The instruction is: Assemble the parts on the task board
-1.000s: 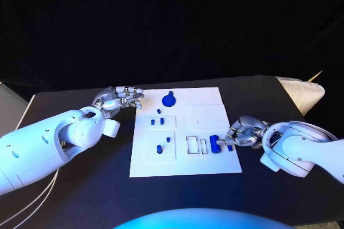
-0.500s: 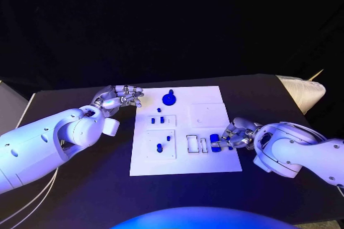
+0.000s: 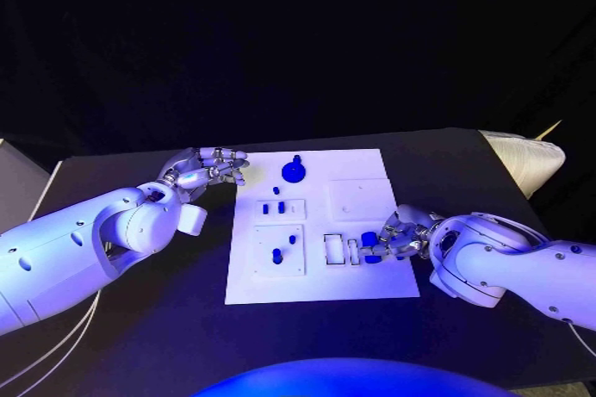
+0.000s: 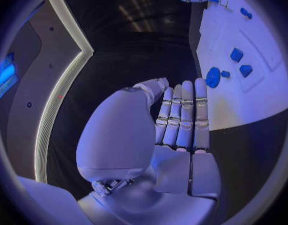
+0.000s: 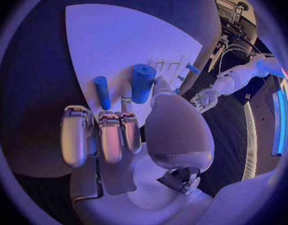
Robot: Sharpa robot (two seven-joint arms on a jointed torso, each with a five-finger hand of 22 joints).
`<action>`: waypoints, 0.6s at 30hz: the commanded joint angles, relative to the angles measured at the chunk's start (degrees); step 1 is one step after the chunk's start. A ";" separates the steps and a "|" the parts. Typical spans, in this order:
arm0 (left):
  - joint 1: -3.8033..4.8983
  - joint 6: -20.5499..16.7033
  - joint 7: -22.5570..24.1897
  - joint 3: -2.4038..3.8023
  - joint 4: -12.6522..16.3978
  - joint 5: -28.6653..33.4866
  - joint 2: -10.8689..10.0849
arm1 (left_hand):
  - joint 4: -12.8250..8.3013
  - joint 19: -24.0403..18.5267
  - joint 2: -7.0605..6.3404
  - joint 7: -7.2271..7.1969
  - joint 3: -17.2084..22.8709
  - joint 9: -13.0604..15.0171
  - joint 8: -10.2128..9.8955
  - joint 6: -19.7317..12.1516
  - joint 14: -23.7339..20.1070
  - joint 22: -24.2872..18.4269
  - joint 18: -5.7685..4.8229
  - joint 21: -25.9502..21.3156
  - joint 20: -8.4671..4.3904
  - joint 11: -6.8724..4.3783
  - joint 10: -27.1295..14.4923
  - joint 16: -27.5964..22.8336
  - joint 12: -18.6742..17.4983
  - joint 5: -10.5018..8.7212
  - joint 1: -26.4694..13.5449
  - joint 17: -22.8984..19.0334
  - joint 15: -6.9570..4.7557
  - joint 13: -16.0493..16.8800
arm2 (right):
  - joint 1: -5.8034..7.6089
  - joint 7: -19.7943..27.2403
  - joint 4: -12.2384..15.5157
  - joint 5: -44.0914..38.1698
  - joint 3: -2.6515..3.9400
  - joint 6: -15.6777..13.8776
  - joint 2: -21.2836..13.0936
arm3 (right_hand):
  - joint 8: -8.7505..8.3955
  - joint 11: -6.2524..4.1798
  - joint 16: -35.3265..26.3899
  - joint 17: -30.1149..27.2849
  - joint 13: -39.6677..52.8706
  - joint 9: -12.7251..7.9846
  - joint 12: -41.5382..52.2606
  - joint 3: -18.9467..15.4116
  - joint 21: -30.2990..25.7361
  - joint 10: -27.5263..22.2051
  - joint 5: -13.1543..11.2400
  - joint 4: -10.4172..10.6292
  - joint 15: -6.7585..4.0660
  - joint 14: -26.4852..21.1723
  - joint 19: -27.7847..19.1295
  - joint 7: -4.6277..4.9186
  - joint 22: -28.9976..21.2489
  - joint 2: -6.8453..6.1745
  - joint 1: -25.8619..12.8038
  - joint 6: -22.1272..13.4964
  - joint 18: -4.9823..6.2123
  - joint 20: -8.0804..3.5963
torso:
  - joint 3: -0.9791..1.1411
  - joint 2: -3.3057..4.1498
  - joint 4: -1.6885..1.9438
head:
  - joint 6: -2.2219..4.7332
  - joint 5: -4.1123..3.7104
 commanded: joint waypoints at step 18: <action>-0.01 0.29 0.28 0.04 0.27 0.40 -0.32 | 0.30 0.51 0.26 0.03 -0.22 0.04 -0.37 0.17 0.38 -0.12 0.21 -0.29 0.13 -0.04 0.34 -0.34 -0.48 0.35 -0.29 0.13 0.08 0.08 | -0.57 -0.16 0.61 3.44 -0.24 -3.09 -0.67 | -0.54 -0.61 0.20 15.05 14.81 -1.05 0.44 4.69 0.81 5.84 16.50 -0.36 -0.71 6.11 4.43 -0.27 11.12 2.55 8.02 -0.64 -1.28 -0.33 | -0.01 -0.05 -0.05 | -0.07 0.04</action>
